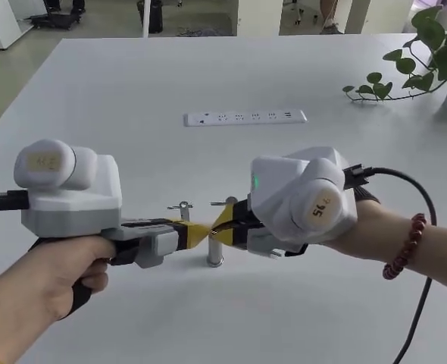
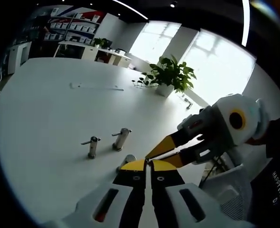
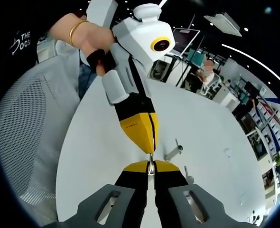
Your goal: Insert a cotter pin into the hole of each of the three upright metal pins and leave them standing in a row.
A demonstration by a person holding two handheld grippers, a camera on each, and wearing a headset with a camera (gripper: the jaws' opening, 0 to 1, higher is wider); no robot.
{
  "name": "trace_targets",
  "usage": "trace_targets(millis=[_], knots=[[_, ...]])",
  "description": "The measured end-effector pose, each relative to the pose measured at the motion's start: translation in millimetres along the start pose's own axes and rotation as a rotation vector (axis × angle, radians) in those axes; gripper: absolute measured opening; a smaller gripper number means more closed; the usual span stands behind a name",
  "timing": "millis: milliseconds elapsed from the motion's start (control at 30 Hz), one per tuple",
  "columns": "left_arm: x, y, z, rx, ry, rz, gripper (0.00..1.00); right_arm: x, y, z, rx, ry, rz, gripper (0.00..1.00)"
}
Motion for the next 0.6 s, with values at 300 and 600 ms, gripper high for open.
trace_targets(millis=[300,600], knots=[[0.9,-2.5,-4.1,0.038,-0.002,0.004,0.0,-0.7,3.3,7.6,0.164,0.043,-0.032,0.03],[-1.3,-4.9,-1.5,0.131,-0.033,0.015,0.0,-4.0,6.4,23.9,0.393,0.095,-0.134,0.09]])
Point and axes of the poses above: the centre of the closed fingertips' face, and the gripper's own axes: x roughly forward along the fingers, y roughly to its right, z roughly out of its underside, the point moved 9 cm from there along -x, roughly backward along the fingers, and after that the axes turned 6 degrees about -y, right-handed, at the moved point
